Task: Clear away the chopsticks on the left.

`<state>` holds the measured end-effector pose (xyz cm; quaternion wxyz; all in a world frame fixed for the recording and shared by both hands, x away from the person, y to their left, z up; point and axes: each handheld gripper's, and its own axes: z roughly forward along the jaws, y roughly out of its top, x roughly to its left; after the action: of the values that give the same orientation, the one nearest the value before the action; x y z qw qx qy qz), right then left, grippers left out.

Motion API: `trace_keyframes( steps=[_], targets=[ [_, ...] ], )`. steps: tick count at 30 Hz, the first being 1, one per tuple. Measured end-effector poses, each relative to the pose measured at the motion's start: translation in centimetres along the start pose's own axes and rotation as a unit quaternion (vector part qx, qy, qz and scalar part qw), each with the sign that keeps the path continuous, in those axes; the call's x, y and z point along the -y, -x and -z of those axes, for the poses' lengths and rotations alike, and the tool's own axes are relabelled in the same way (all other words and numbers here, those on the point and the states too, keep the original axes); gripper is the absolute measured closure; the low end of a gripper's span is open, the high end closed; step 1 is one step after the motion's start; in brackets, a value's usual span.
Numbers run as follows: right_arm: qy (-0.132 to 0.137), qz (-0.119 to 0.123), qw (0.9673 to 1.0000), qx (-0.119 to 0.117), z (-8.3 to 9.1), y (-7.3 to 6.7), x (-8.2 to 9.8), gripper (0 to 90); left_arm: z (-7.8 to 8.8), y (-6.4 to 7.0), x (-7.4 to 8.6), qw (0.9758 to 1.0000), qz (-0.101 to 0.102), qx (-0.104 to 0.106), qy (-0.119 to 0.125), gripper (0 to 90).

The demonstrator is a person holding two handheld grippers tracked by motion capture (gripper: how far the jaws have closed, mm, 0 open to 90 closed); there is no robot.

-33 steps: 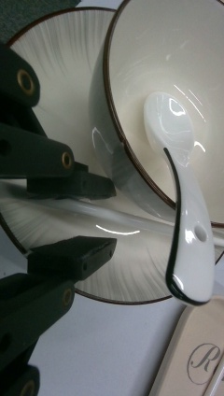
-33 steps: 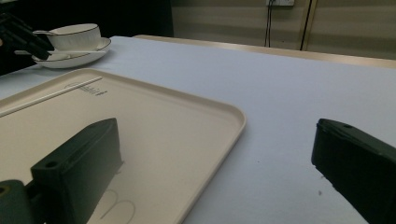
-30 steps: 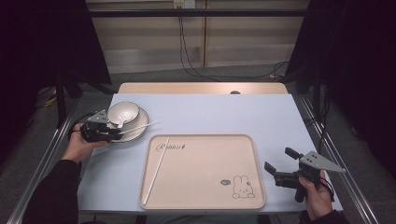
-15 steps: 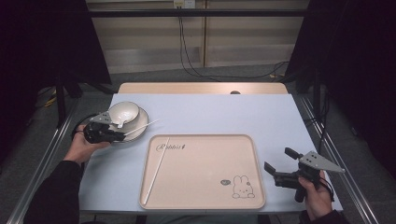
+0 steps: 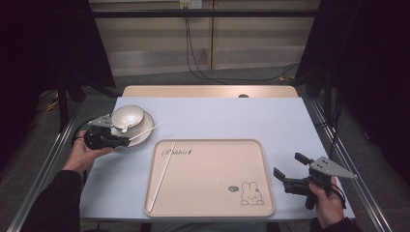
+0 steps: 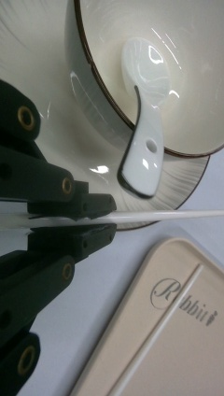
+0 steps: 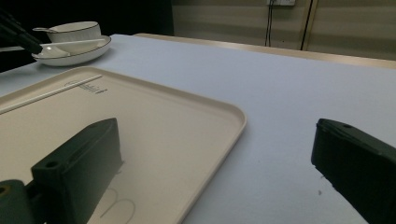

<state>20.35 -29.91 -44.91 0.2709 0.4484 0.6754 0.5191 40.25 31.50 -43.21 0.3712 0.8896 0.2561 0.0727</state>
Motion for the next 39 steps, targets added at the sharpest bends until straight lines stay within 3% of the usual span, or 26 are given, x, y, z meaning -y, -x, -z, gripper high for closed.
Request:
trace_keyframes(
  steps=[7,15,23,26,31,39],
  targets=[
    [0.003,-0.007,1.0,-0.002,0.0,0.0,0.0,1.2,0.5,1.6,-0.4,0.9994,0.025,0.011,0.023,84.9],
    [0.003,-0.004,1.0,-0.001,-0.1,0.0,0.0,1.2,1.4,3.8,-1.3,0.9979,0.038,0.013,0.05,84.9],
    [0.002,-0.006,1.0,-0.001,-0.1,-0.1,0.0,1.2,1.6,5.7,-2.1,0.9964,0.054,0.028,0.059,84.9],
    [0.002,-0.006,1.0,0.0,-0.1,-0.1,0.0,1.2,1.7,6.5,-2.1,0.996,0.061,0.016,0.063,84.9],
    [0.003,-0.003,1.0,0.0,-0.1,-0.1,-0.1,1.2,1.6,7.7,-2.2,0.9936,0.084,0.015,0.074,84.9],
    [0.001,0.002,1.0,-0.001,-0.1,0.0,0.0,1.2,1.1,10.2,-3.0,0.9932,0.087,0.02,0.075,84.9]
  ],
)
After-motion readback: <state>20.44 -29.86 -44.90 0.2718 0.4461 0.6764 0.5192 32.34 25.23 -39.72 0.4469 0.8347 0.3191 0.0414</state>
